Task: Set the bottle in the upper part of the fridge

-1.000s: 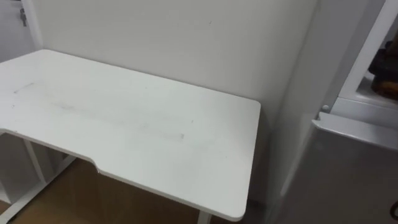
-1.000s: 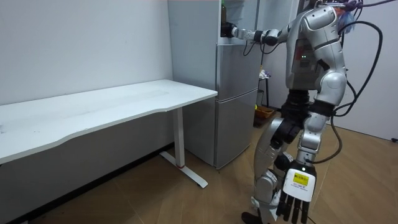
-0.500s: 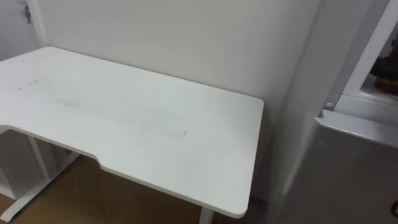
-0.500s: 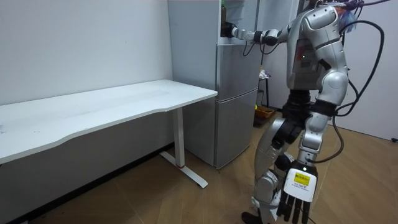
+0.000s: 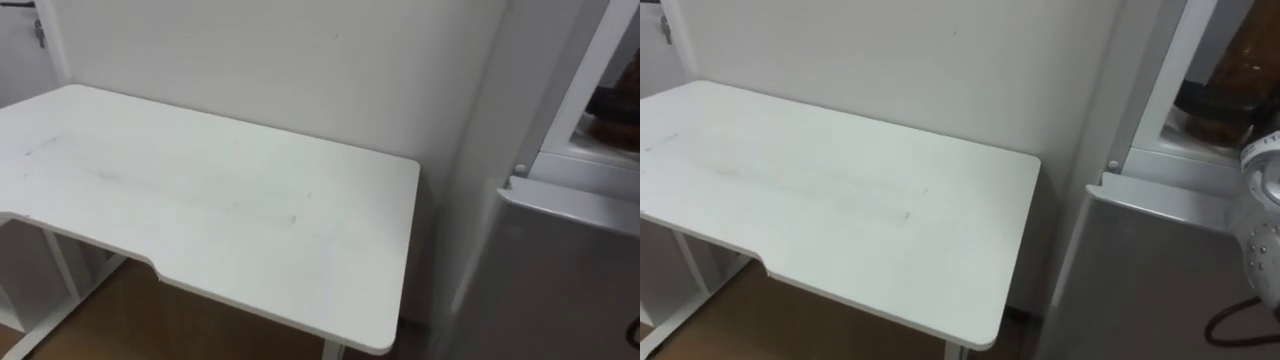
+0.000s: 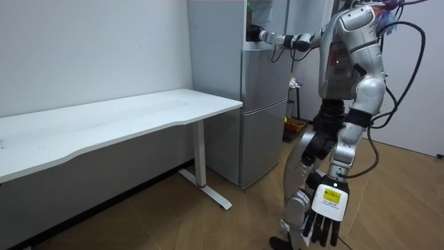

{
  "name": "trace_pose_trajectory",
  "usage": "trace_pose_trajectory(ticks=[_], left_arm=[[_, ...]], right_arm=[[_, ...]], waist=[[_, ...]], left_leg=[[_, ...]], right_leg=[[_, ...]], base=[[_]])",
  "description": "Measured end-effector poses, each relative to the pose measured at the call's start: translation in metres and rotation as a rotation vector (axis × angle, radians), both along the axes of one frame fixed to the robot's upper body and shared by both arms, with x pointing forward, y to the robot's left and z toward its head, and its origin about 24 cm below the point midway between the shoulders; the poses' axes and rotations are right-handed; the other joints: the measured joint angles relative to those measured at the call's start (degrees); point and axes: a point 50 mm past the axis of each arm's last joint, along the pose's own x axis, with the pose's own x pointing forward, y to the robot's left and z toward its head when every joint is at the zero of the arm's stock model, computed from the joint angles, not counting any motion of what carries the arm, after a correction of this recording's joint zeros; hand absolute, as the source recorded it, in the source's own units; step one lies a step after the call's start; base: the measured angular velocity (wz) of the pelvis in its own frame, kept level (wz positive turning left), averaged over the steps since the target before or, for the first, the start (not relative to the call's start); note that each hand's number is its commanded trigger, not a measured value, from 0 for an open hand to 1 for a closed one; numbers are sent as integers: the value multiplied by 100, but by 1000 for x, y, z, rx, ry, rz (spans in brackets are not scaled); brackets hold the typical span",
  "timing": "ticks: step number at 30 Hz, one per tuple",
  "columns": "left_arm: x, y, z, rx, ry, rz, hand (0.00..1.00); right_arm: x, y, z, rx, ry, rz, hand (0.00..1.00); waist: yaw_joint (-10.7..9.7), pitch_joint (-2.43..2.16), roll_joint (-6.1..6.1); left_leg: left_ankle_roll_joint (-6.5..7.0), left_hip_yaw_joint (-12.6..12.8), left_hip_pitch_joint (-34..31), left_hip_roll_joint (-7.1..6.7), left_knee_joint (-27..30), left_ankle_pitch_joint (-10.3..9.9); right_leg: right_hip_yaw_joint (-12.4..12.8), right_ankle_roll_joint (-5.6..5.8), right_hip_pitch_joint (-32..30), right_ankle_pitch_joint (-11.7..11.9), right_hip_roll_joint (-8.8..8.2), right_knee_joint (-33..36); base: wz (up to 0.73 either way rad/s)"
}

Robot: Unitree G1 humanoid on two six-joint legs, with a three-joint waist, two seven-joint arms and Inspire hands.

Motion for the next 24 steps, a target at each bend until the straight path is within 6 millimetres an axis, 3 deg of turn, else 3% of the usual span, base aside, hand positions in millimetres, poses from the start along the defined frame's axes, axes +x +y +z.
trace_pose_trajectory(ticks=[4, 7, 16, 24], left_arm=[[0, -2, -1, -5, -4, 11, 0], [-1, -3, -1, -9, -4, 15, 0], [0, -6, -2, -14, -11, 19, 0], [0, -10, -4, -24, -14, 26, 0]], right_arm=[[1, 2, 0, 2, 15, 29, 0], [2, 7, 3, 20, 15, 65, 0], [-1, 12, -2, 33, 21, 111, 0], [-2, 21, 0, 15, 18, 156, 0]], waist=[[-24, -33, -38], [-140, -41, -31], [-228, -73, -42], [-334, -74, -45]], left_leg=[[-10, 8, 113, 1, -71, 8], [-11, 24, 191, 0, -109, 7], [-8, 115, 593, -36, -351, 6], [14, 168, 726, -49, -424, -9]], right_leg=[[5, -25, 89, 16, 2, 3], [1, -21, 133, 5, 0, -13], [61, 29, 414, -47, -31, -94], [75, 47, 484, -57, -29, -89]], base=[[-1], [0], [-3], [-3]])
